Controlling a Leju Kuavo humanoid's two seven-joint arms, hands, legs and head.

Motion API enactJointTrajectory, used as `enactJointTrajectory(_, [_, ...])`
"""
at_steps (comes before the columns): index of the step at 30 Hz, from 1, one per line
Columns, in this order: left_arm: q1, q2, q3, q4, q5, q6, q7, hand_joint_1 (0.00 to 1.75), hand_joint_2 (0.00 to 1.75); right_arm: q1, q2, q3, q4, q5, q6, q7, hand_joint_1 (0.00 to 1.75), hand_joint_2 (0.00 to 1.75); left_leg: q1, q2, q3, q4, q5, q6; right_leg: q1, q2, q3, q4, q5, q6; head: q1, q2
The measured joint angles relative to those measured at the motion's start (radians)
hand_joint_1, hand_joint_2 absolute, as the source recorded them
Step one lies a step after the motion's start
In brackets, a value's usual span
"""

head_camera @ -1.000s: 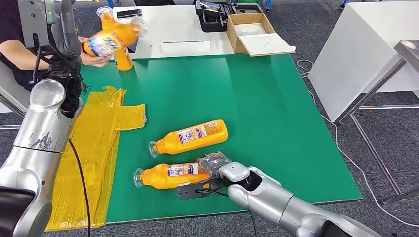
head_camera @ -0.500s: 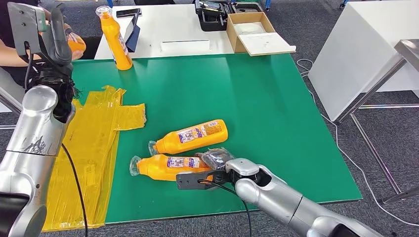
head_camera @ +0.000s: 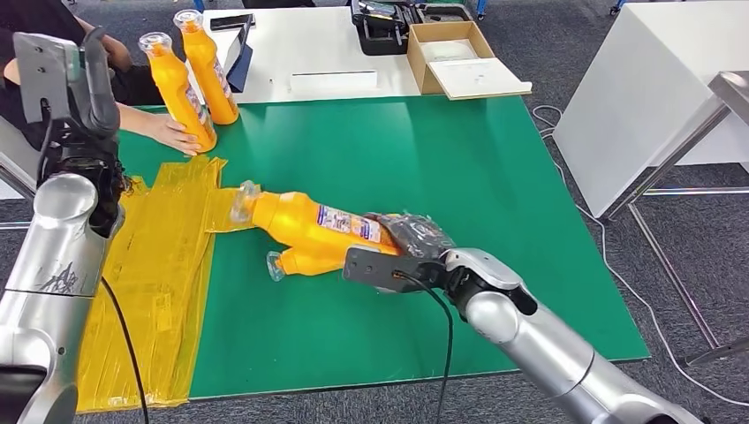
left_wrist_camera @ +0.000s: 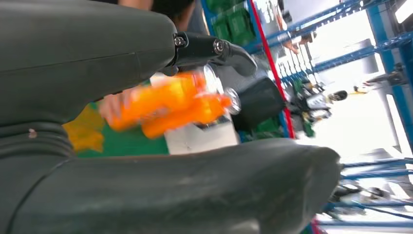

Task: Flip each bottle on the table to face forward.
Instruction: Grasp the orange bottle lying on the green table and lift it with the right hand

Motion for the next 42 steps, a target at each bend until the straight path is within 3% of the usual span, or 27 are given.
enactJointTrajectory(3, [0.028, 0.0, 0.014, 0.016, -0.074, -0.016, 0.05, 0.0, 0.0, 0.062, -0.024, -0.056, -0.049, 0.032, -0.002, -0.029, 1.75, 1.75, 0.0, 0.0, -0.001, 0.0, 0.0, 0.0, 0.0, 0.0, 0.001, 0.0, 0.0, 0.0, 0.0, 0.0])
enactJointTrajectory(5, [0.054, -0.002, 0.035, 0.027, -0.086, -0.028, 0.035, 0.0, 0.0, 0.092, -0.034, -0.08, -0.069, 0.039, -0.008, -0.039, 1.75, 1.75, 0.0, 0.003, -0.002, 0.0, 0.0, 0.0, 0.0, 0.001, 0.001, 0.0, 0.0, 0.0, 0.0, 0.0])
enactJointTrajectory(7, [0.077, -0.005, 0.054, 0.027, -0.097, -0.041, 0.024, 0.0, 0.0, 0.104, -0.04, -0.099, -0.083, 0.039, -0.013, -0.037, 0.87, 0.87, 0.0, 0.005, -0.002, 0.0, 0.0, 0.0, 0.0, 0.002, 0.0, 0.0, 0.0, 0.0, 0.0, 0.0])
enactJointTrajectory(9, [0.093, -0.009, 0.069, 0.022, -0.103, -0.052, 0.028, 0.0, 0.0, 0.106, -0.043, -0.113, -0.095, 0.034, -0.017, -0.03, 0.87, 0.87, 0.0, 0.006, -0.002, 0.0, 0.0, 0.0, 0.0, 0.003, -0.002, 0.0, 0.001, 0.0, 0.0, 0.0])
enactJointTrajectory(11, [0.105, -0.013, 0.083, 0.006, -0.09, -0.062, 0.025, 0.0, 0.0, 0.108, -0.046, -0.127, -0.105, 0.028, -0.029, -0.023, 1.75, 1.75, 0.0, 0.005, -0.002, 0.0, 0.0, 0.0, 0.0, 0.002, -0.003, 0.0, 0.001, 0.0, 0.0, 0.0])
enactJointTrajectory(19, [0.119, 0.0, 0.098, -0.061, 0.015, -0.082, 0.005, 0.0, 0.0, 0.142, -0.051, -0.19, -0.13, 0.022, -0.076, -0.032, 1.75, 1.75, 0.001, 0.002, -0.002, 0.0, 0.0, 0.0, 0.001, 0.001, -0.002, 0.0, 0.0, 0.0, 0.0, 0.0])
enactJointTrajectory(23, [0.164, 0.023, 0.095, -0.17, 0.14, -0.081, -0.007, 0.0, 0.0, 0.173, -0.056, -0.277, -0.141, 0.035, -0.128, -0.057, 1.75, 1.75, 0.0, 0.002, -0.002, 0.0, 0.0, 0.0, 0.001, 0.001, -0.003, 0.0, 0.0, 0.0, 0.0, 0.0])
enactJointTrajectory(28, [0.203, 0.023, 0.085, -0.227, 0.148, -0.069, -0.011, 0.0, 0.0, 0.192, -0.06, -0.306, -0.145, 0.039, -0.153, -0.067, 1.75, 1.75, 0.001, 0.001, -0.002, 0.0, 0.0, 0.0, 0.001, 0.001, -0.003, 0.0, 0.0, 0.0, 0.0, 0.0])
enactJointTrajectory(32, [0.23, 0.022, 0.08, -0.265, 0.148, -0.062, -0.011, 0.0, 1.75, 0.211, -0.061, -0.323, -0.153, 0.042, -0.177, -0.082, 1.75, 1.75, 0.0, 0.001, -0.002, 0.0, 0.0, 0.0, 0.001, 0.001, -0.003, 0.0, 0.0, 0.0, 0.0, 0.0])
enactJointTrajectory(42, [0.235, 0.001, 0.061, -0.286, 0.174, -0.067, -0.004, 0.0, 1.75, 0.157, -0.012, -0.34, -0.154, 0.135, -0.272, -0.096, 1.75, 1.75, 0.001, 0.002, -0.002, 0.0, 0.0, 0.0, 0.001, 0.001, -0.003, 0.0, 0.0, 0.0, 0.0, 0.0])
